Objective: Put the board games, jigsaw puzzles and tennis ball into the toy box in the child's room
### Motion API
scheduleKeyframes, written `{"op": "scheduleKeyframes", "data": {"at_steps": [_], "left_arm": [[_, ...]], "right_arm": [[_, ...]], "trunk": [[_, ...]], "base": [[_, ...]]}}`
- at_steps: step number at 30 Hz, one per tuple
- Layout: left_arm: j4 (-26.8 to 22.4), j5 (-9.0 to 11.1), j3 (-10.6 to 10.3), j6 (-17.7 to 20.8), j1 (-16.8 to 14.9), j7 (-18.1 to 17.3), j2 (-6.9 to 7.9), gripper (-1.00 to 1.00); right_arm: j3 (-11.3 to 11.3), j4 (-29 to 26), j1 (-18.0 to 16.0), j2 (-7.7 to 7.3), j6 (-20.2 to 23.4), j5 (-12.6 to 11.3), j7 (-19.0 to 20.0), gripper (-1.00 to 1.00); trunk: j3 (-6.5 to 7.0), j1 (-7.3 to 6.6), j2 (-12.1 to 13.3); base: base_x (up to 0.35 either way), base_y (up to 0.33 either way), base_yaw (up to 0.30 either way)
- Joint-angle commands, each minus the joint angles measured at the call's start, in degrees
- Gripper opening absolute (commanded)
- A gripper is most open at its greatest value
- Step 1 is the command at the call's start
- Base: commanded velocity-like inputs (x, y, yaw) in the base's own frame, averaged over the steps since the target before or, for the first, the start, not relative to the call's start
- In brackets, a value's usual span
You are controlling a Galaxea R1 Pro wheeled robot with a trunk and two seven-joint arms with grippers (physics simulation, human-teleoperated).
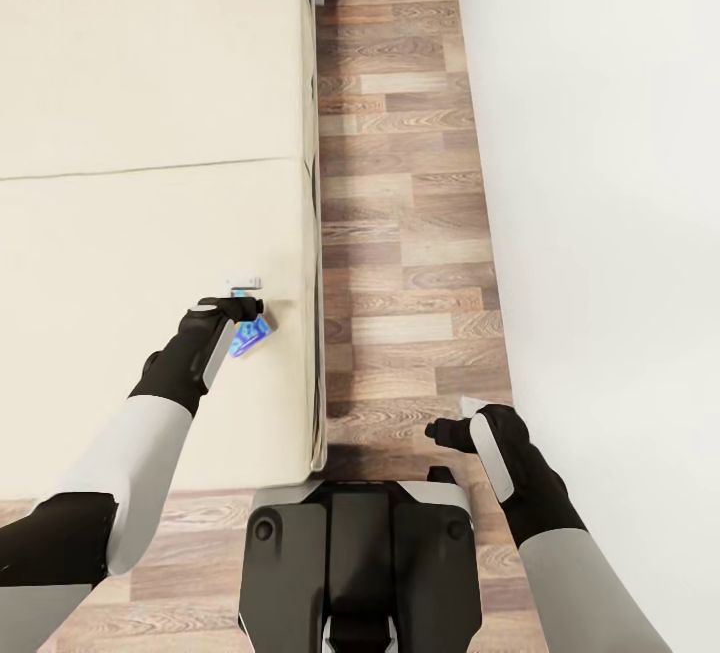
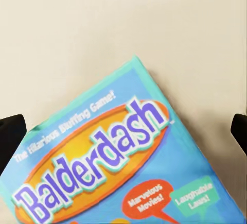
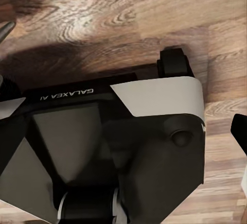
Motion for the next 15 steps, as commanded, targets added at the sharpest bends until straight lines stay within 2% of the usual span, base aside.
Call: {"op": "scheduleKeyframes", "data": {"at_steps": [1,7,15], "left_arm": [[-0.1,0.0,-0.1,0.3,0.0,0.1,0.02,1.0],[-0.1,0.0,-0.1,0.2,0.0,0.1,0.03,1.0],[-0.1,0.0,-0.1,0.1,0.0,0.1,0.03,1.0]], "right_arm": [[0.0,-0.1,0.0,0.02,0.2,-0.6,-0.5,1.0],[0.0,-0.1,0.0,0.02,0.2,-0.6,-0.5,1.0],[0.0,-0.1,0.0,0.02,0.1,-0.6,-0.5,1.0]], "trunk": [[-0.06,0.03,-0.1],[-0.06,0.03,-0.1],[-0.06,0.03,-0.1]], "base": [[-0.155,0.0,0.0],[-0.201,0.0,0.0],[-0.022,0.0,0.0]]}}
